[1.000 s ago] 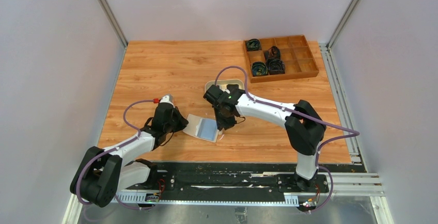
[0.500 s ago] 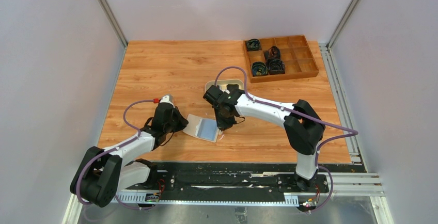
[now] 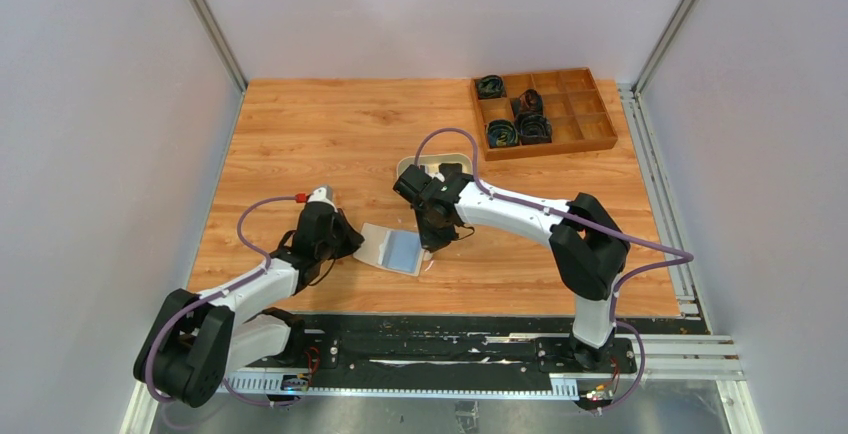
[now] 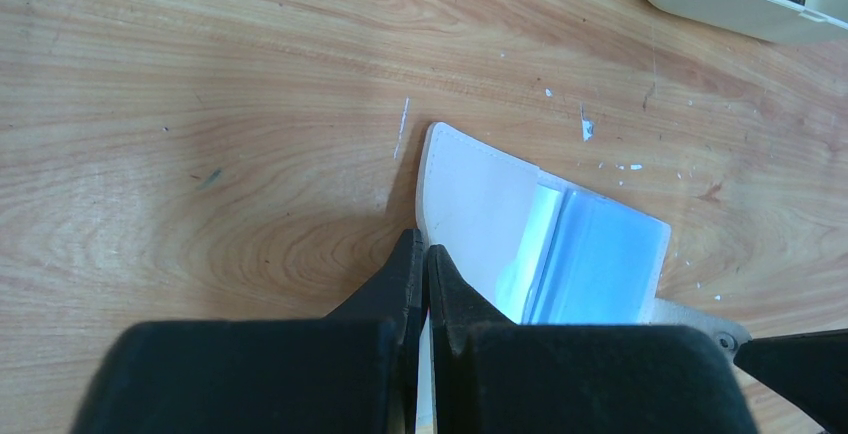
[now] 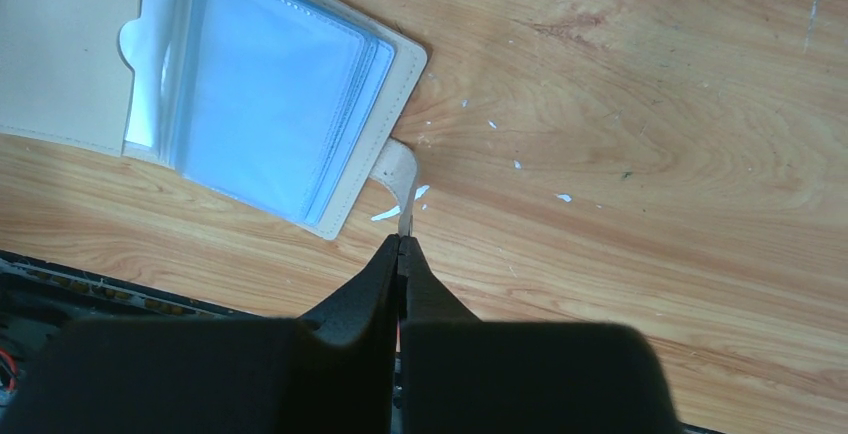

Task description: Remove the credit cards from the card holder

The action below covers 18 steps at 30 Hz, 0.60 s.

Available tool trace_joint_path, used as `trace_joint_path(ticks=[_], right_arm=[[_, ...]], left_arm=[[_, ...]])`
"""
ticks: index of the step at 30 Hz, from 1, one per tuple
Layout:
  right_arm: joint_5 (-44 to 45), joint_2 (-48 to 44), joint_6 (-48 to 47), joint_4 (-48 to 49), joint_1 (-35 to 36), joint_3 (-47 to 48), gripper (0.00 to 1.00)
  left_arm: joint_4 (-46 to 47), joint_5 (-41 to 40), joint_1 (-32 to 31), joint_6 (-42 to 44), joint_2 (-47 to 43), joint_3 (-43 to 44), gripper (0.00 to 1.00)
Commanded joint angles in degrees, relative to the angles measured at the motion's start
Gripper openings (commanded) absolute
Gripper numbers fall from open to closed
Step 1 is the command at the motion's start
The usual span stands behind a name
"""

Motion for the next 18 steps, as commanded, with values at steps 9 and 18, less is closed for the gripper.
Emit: trace_joint_path(ticks=[9,18], right_arm=[[4.0,-3.3,-5.7,-0.6,-1.2,0.2,0.0],[4.8,-3.7,-8.2,0.8,-2.6,1.5,0.0]], left_arm=[[-2.1,3.9,0.3,-3.2,-1.5,2.1,0.0],[-2.1,1.8,-4.7,-5.7,-0.3,5.3,0.0]])
